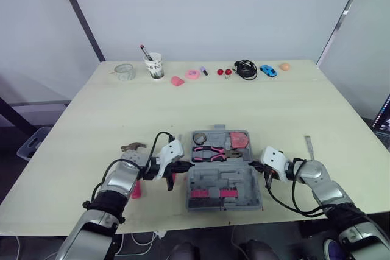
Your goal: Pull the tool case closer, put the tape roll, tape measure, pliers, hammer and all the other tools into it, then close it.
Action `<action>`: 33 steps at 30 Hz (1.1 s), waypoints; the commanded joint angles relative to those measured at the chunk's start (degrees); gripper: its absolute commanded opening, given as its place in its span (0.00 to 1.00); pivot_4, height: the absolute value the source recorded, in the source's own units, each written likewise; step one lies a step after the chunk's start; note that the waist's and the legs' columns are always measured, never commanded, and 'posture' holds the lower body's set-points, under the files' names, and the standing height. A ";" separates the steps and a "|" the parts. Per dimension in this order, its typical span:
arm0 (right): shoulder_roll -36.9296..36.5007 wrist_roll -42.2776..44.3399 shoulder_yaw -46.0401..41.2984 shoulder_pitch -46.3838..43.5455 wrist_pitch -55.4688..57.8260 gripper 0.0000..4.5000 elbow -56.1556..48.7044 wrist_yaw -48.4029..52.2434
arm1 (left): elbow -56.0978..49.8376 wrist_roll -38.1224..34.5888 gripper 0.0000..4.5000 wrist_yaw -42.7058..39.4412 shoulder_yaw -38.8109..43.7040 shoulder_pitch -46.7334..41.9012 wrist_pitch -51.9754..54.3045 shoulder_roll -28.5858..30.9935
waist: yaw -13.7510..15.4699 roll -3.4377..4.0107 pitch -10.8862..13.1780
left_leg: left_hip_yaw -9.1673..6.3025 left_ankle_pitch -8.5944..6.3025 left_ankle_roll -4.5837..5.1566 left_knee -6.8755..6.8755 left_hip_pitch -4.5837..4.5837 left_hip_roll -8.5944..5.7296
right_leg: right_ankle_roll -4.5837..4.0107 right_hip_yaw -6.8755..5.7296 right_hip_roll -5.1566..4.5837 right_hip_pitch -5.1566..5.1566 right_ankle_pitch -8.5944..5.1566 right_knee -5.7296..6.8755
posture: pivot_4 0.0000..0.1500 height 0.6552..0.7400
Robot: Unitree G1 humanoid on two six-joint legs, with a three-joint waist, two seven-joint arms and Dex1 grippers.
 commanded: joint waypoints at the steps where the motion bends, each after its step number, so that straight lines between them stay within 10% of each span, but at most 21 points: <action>1: 1.79 0.61 0.46 -1.91 -2.28 0.00 -1.27 -0.29 | -0.48 0.20 0.00 -0.25 -1.11 0.58 0.16 -0.81 | -0.01 0.00 0.00 | 0.00 0.00 0.00 0.00 0.00 0.00 | 0.00 0.00 0.00 0.00 0.00 0.00 | 1.00 1.00; 33: 1.59 0.49 1.56 -0.48 1.93 0.00 -2.72 3.73 | 0.01 0.61 0.00 -0.34 -1.22 1.09 -0.11 -0.91 | -0.03 0.01 0.00 | -0.05 0.00 0.00 -0.02 -0.01 0.01 | -0.01 0.02 0.02 -0.01 0.00 -0.01 | 1.00 1.00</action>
